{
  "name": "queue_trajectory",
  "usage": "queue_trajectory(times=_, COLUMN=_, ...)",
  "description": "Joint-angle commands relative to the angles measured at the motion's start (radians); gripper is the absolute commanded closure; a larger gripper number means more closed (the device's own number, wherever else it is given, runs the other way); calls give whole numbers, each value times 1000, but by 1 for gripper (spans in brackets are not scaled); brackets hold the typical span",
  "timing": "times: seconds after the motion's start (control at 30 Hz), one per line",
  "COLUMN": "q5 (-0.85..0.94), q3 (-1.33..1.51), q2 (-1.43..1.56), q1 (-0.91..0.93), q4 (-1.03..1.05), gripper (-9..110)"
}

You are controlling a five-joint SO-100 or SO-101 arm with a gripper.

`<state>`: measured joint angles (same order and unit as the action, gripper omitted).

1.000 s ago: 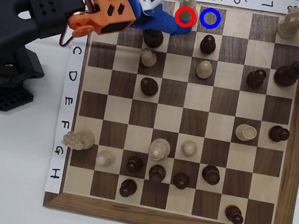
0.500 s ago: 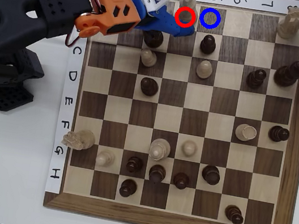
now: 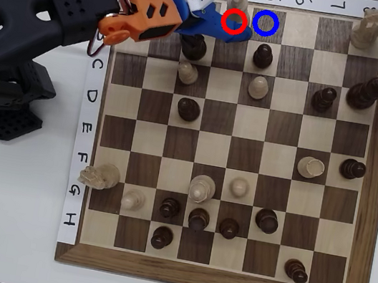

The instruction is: Move the piece to destination

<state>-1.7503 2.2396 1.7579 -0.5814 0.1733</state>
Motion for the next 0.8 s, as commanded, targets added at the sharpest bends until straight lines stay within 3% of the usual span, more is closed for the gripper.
queue_trajectory(times=0.0, q5=-218, q3=-236, q2=3, q1=52, q4=-81, gripper=69)
queue_trajectory(times=0.77, q5=-224, q3=-238, q2=12, q1=66, q4=-51, gripper=81)
